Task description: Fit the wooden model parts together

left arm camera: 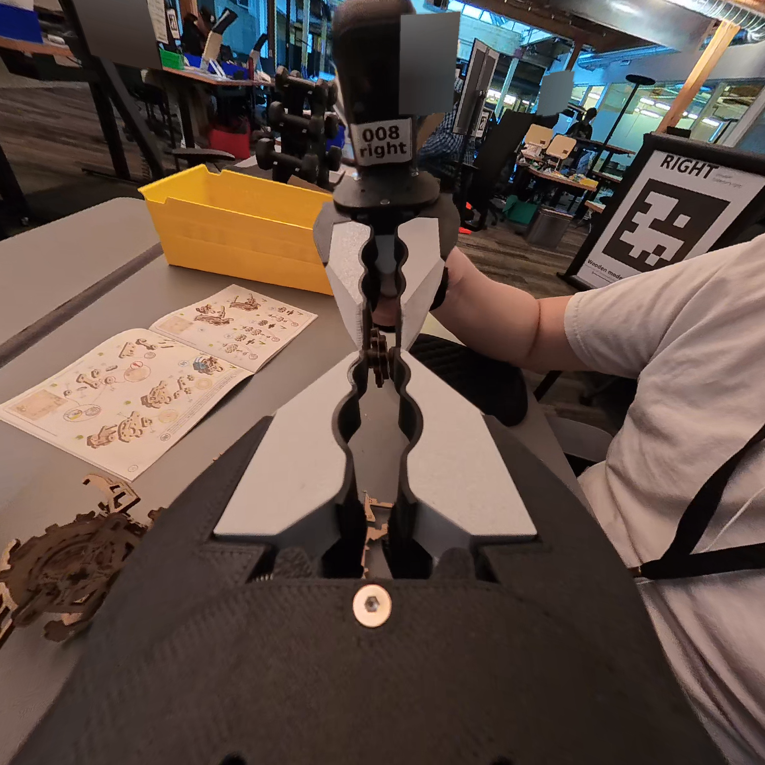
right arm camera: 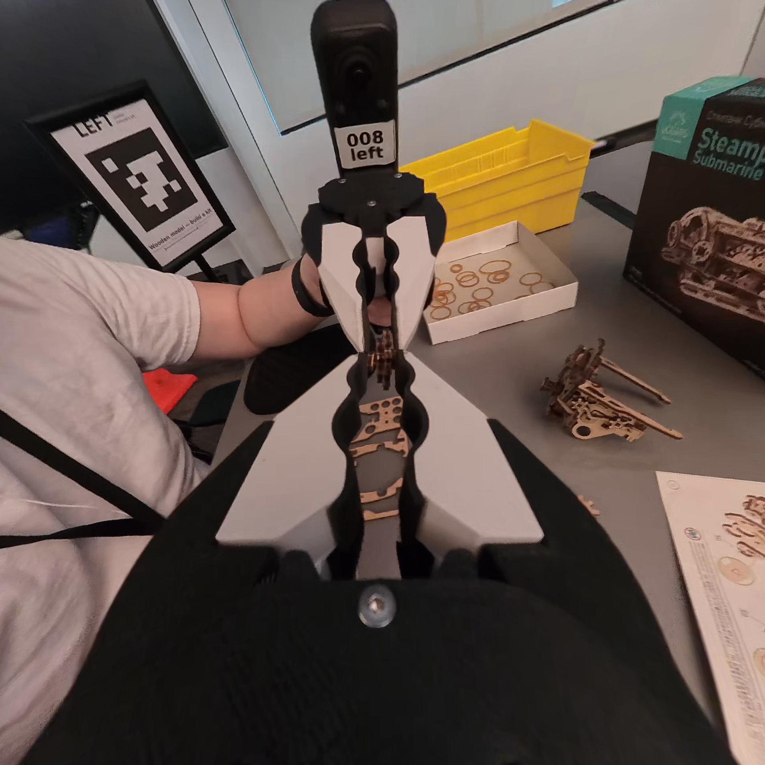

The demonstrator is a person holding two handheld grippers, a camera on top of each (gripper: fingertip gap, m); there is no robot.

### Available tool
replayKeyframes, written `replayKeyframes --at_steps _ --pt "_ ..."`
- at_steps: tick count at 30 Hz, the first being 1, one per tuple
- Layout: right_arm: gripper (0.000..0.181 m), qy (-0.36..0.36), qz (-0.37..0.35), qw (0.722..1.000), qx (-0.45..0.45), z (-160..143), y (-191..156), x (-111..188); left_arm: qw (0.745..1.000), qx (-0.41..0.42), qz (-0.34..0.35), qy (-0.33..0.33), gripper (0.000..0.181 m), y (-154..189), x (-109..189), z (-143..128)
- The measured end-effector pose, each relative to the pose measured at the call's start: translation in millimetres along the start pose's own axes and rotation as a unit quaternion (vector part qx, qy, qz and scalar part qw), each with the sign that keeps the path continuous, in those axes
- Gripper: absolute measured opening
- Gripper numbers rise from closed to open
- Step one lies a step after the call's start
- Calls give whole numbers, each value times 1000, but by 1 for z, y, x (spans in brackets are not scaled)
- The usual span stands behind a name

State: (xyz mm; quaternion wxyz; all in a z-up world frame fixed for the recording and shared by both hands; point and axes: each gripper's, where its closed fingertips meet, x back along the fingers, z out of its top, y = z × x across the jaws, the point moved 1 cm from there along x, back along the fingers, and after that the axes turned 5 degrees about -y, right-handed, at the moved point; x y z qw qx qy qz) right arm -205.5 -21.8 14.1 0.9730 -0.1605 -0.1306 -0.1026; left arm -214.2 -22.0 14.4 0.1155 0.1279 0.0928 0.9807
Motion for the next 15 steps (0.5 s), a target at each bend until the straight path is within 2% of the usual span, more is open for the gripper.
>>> replayKeyframes --at_steps 4,7,10,12,14,15 --pt "11 15 20 1000 -19 -1 4 1 1000 4 10 1 10 -3 -1 0" --pt "12 17 55 996 -62 -3 9 1 998 64 -16 6 10 -9 -2 -1" --pt "12 -10 66 988 -137 -25 25 5 996 71 45 2 17 -33 6 -7" --pt "12 -44 14 981 -189 -52 52 12 995 54 80 -11 12 -40 19 -5" --pt "12 -108 -26 969 -219 -86 73 23 994 25 104 -17 8 -38 30 2" --pt "12 -110 -50 966 -226 -93 85 28 993 8 113 -15 6 -35 33 7"
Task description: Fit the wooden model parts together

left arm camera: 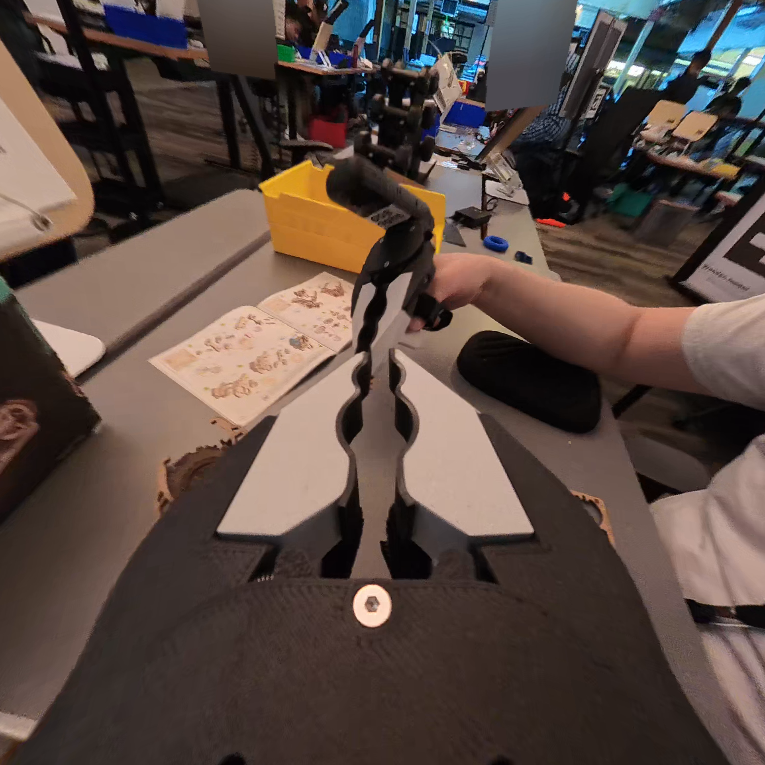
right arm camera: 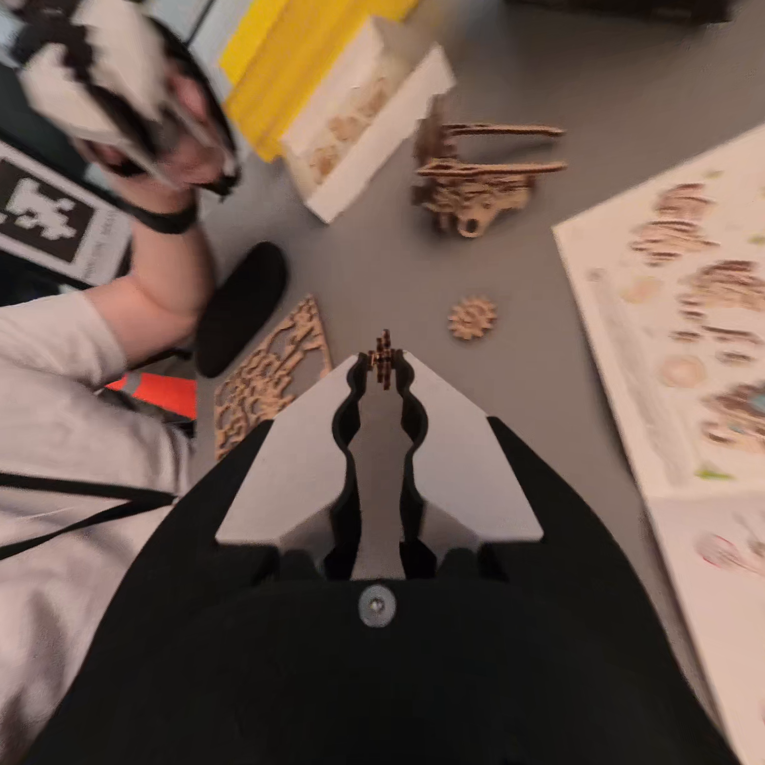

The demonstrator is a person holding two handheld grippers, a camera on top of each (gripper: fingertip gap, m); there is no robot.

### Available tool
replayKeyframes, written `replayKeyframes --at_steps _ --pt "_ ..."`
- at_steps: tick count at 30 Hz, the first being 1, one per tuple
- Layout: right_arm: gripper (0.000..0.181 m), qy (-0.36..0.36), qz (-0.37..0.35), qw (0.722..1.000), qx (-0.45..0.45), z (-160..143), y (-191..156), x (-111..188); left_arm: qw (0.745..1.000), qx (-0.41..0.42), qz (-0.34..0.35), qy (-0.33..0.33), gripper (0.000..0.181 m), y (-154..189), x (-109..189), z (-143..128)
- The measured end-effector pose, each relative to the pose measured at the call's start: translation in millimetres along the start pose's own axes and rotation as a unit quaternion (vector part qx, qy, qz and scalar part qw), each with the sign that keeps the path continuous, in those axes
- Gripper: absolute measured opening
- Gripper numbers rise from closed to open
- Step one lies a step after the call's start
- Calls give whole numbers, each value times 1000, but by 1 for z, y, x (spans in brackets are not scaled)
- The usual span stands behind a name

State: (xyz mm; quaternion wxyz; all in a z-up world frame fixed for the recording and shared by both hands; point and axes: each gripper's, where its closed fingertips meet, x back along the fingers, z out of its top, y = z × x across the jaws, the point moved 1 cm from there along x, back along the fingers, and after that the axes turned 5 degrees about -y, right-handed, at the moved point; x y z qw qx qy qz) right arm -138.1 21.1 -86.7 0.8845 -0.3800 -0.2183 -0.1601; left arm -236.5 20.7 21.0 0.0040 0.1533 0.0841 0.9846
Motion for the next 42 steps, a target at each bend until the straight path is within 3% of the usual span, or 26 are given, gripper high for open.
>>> replayKeyframes --at_steps 3,5,10,13,15,17,22,25,28,31,34,38,42 --pt "12 6 -61 995 78 -1 21 7 999 -51 18 4 4 11 6 11" --pt "12 4 -149 978 145 -1 38 15 997 -73 27 -9 4 16 7 11" --pt "12 -35 -374 856 356 -8 60 23 996 -89 28 -16 4 25 5 13" --pt "13 -101 -424 790 432 -24 63 9 995 -89 25 -20 4 27 6 14" --pt "14 -132 -440 764 454 -31 65 3 995 -90 31 -25 3 27 7 14" --pt "15 -132 -446 765 445 -31 62 1 995 -89 35 -26 3 27 9 15" --pt "23 -118 -413 805 409 -37 42 5 995 -91 33 -15 4 32 16 22" --pt "28 -66 -428 838 332 -42 28 31 996 -81 39 -25 7 34 16 18" --pt "41 8 -452 869 203 -71 19 72 993 -60 76 -75 19 33 4 -5" --pt "61 15 -466 880 89 -120 18 100 987 -35 84 -131 30 45 -31 -35" --pt "67 36 -496 868 14 -158 14 129 985 5 65 -158 52 69 -89 -52" --pt "87 132 -538 828 -92 -193 11 181 979 39 68 -186 86 95 -174 -53" --pt "120 215 -570 771 -184 -218 25 227 967 19 154 -203 118 80 -254 -49"
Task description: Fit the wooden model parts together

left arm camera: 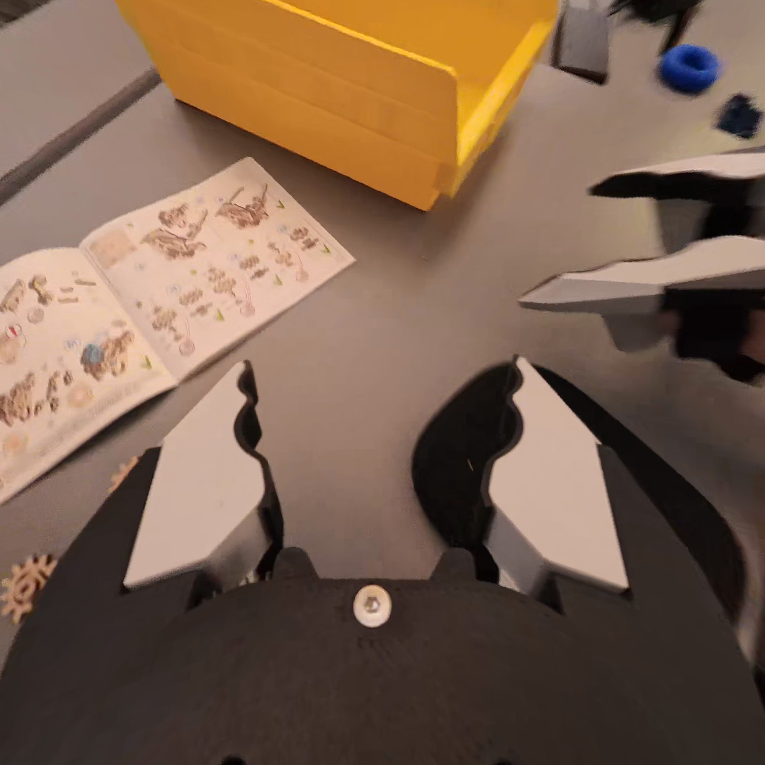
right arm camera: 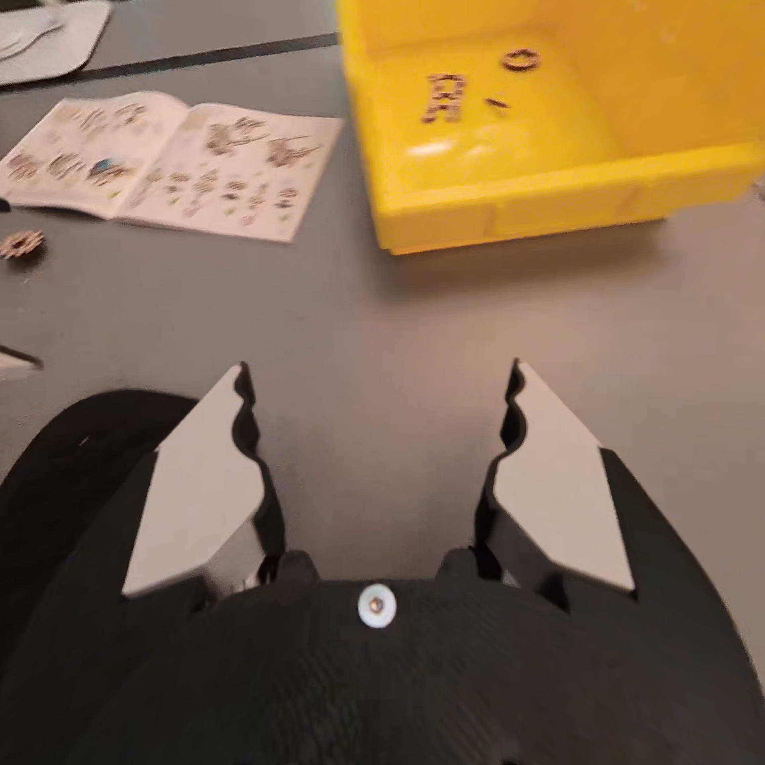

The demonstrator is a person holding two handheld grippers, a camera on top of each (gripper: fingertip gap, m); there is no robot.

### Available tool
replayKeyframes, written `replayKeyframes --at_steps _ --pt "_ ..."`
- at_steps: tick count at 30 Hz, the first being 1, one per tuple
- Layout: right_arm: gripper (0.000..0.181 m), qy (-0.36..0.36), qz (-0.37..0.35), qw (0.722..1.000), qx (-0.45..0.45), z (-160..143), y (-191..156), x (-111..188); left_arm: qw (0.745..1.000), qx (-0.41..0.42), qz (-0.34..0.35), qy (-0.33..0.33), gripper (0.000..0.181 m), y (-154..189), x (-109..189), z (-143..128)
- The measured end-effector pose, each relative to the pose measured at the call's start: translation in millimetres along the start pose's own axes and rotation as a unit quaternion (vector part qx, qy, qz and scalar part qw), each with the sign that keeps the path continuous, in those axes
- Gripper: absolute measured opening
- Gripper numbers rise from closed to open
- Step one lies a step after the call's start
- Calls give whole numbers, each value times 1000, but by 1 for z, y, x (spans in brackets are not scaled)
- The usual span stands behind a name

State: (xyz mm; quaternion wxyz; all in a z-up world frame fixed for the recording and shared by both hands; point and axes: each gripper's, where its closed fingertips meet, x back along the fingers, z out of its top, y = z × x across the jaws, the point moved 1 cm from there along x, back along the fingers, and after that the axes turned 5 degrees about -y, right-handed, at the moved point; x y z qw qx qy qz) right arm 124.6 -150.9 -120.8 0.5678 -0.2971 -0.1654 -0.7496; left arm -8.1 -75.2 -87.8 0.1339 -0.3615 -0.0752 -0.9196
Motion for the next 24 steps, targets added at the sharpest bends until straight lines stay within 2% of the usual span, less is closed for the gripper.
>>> replayKeyframes --at_steps 3,7,11,13,24 --pt "143 -25 -34 998 -47 -3 25 -9 996 -11 84 -38 132 -13 -48 7" --pt "150 -34 -72 994 -74 0 43 -21 988 -3 129 -85 141 -39 -80 0" --pt "150 -66 -111 988 -81 -8 53 -37 986 60 131 -84 143 -63 -82 -16" --pt "150 -63 -127 986 -86 -9 55 -44 986 92 130 -58 139 -68 -80 -18" --pt "150 -71 -142 984 -82 -12 56 -43 983 96 149 -48 139 -70 -79 -19"
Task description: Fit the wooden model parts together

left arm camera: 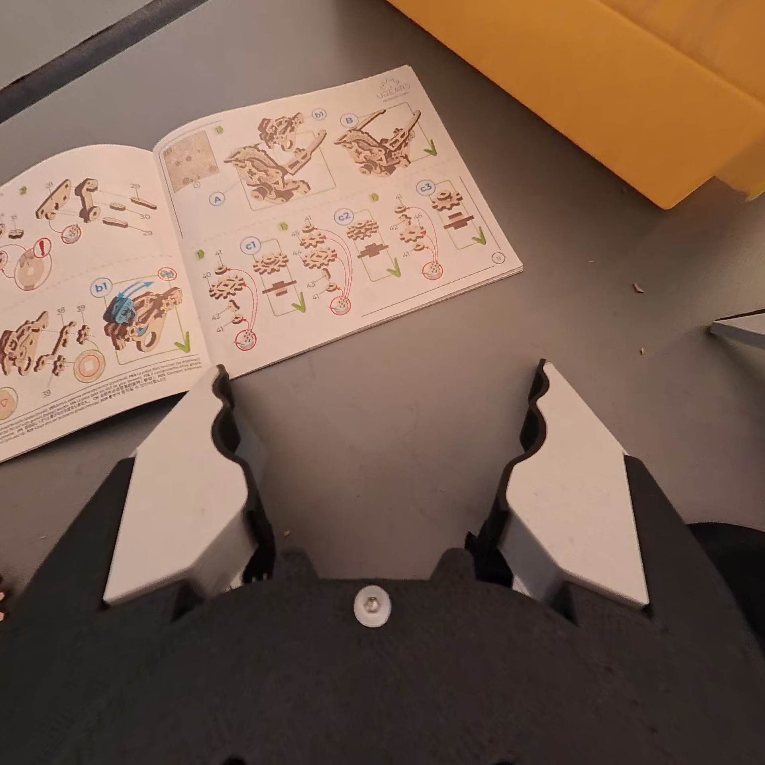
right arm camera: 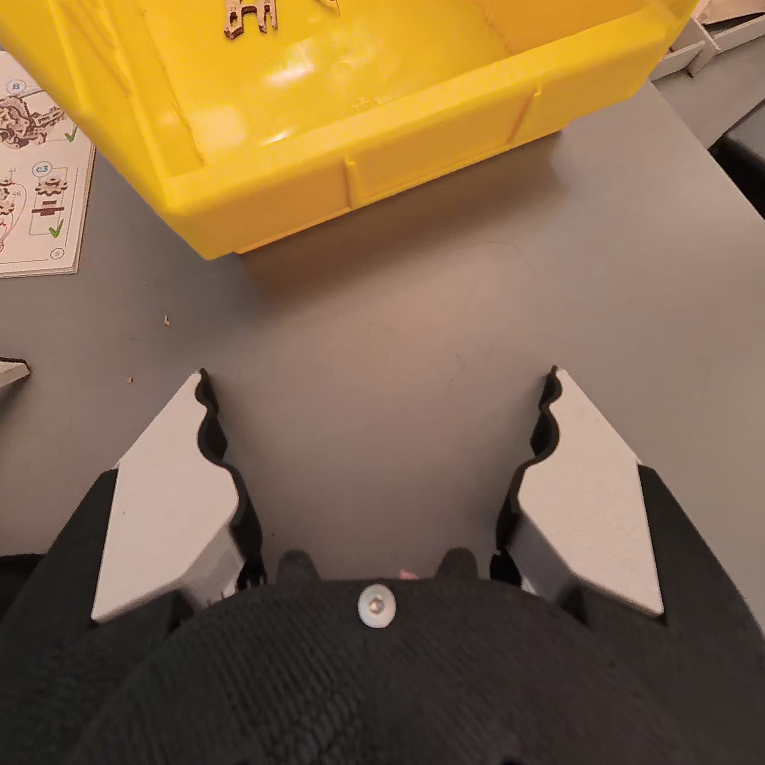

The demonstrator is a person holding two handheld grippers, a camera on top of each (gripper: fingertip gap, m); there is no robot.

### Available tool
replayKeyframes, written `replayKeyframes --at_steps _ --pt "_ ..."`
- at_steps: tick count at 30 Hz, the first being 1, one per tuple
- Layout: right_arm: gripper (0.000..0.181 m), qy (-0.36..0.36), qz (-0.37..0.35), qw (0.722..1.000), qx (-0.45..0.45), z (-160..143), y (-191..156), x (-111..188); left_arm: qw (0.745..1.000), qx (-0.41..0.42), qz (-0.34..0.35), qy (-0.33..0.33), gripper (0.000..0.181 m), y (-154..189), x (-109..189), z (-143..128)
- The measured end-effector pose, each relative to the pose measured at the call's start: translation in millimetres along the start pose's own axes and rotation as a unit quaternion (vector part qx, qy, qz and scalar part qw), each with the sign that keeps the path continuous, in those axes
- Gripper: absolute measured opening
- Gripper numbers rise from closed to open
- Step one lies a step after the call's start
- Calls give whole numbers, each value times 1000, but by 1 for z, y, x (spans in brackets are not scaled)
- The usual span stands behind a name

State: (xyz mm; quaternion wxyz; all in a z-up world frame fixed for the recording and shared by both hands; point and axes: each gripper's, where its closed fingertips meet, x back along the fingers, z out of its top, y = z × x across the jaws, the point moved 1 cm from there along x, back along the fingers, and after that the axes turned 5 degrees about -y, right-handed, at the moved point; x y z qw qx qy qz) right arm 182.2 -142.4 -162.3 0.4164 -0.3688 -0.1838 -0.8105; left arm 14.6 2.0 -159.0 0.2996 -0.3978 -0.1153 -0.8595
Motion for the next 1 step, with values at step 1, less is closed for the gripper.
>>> replayKeyframes --at_steps 1 --pt "149 2 -2 1000 0 0 0 0 1000 0 0 0 139 0 0 0"
